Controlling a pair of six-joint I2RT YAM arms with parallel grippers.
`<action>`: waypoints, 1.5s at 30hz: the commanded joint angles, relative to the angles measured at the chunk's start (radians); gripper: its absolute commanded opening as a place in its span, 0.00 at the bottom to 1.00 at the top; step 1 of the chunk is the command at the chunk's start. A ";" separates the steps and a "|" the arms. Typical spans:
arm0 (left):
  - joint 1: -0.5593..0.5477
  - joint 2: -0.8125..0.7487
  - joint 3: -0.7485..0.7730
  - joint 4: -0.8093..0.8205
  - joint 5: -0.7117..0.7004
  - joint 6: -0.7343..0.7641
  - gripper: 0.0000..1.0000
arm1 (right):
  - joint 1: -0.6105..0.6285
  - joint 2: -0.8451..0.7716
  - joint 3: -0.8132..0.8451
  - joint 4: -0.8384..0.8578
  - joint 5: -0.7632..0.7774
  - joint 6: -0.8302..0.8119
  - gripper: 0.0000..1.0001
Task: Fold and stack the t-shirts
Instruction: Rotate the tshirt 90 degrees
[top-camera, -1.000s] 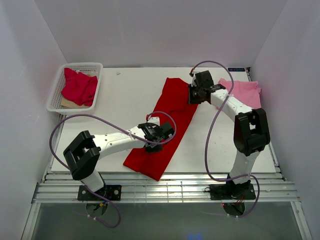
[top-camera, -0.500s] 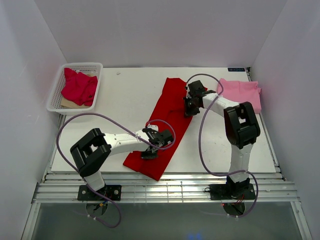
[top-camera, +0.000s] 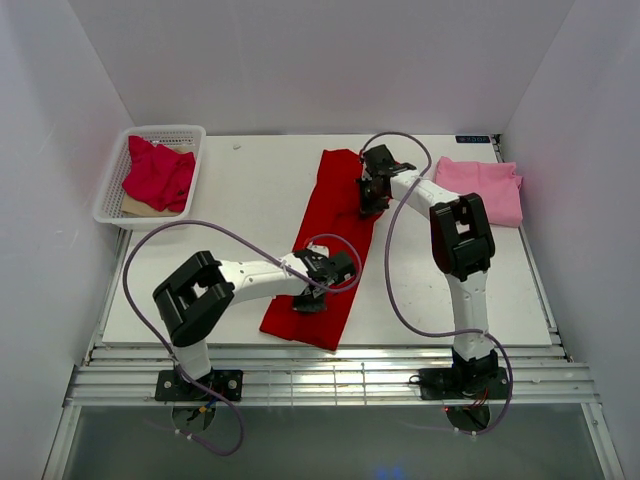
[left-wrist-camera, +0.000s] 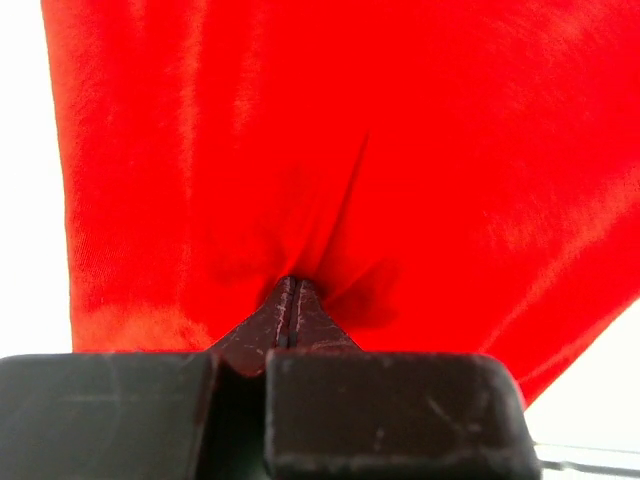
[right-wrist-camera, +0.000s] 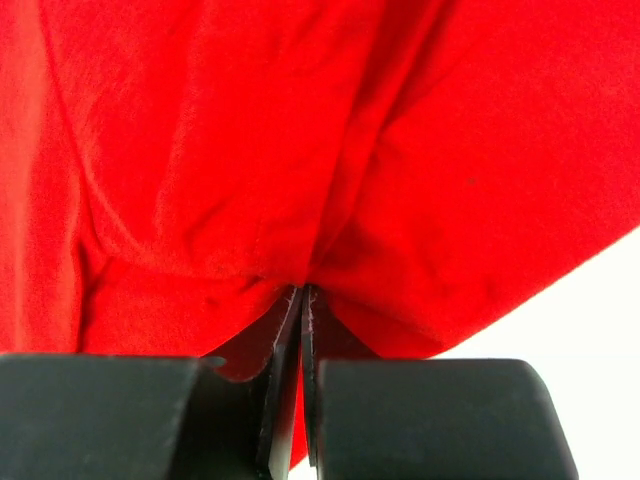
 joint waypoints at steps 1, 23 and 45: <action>-0.007 0.079 0.007 0.158 0.168 -0.012 0.00 | -0.007 0.082 0.106 -0.053 0.104 0.010 0.08; -0.033 -0.138 0.128 0.265 -0.115 0.079 0.20 | -0.001 -0.398 -0.218 0.092 0.147 -0.064 0.28; -0.031 -0.223 -0.209 0.098 0.006 -0.099 0.63 | 0.347 -1.165 -1.156 0.069 0.010 0.435 0.59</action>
